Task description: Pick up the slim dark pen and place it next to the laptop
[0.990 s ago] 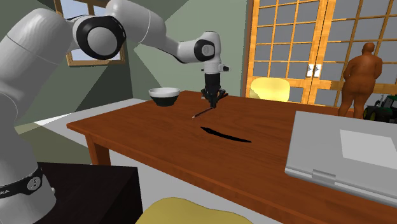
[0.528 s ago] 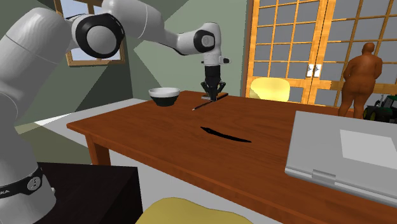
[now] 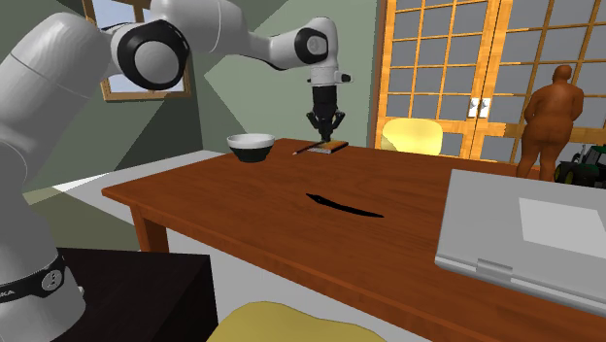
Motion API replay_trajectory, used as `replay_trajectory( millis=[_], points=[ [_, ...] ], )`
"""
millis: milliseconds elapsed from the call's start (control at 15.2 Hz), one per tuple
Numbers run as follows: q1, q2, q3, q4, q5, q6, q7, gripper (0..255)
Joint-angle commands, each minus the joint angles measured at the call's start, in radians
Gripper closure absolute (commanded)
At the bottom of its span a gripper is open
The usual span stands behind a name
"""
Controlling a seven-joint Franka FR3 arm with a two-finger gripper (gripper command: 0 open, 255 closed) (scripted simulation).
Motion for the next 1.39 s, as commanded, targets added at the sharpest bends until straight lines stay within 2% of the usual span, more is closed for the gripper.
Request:
replay_trajectory(
  millis=[0, 330, 594, 660, 726, 924, 1320],
  points=[
    [0.007, 0.012, -0.001, 0.050, -0.001, -0.037, -0.005, 255],
    [0.030, 0.050, -0.006, 0.185, -0.006, -0.132, -0.016, 255],
    [0.068, 0.128, -0.017, 0.384, -0.016, -0.248, -0.033, 255],
    [0.070, 0.133, -0.018, 0.394, -0.016, -0.253, -0.034, 255],
    [0.029, 0.068, -0.010, 0.276, -0.007, -0.202, -0.041, 255],
    [-0.057, -0.032, -0.001, 0.102, 0.013, -0.128, -0.082, 255],
    [-0.188, -0.133, -0.008, -0.066, 0.046, -0.058, -0.188, 255]
  ],
)
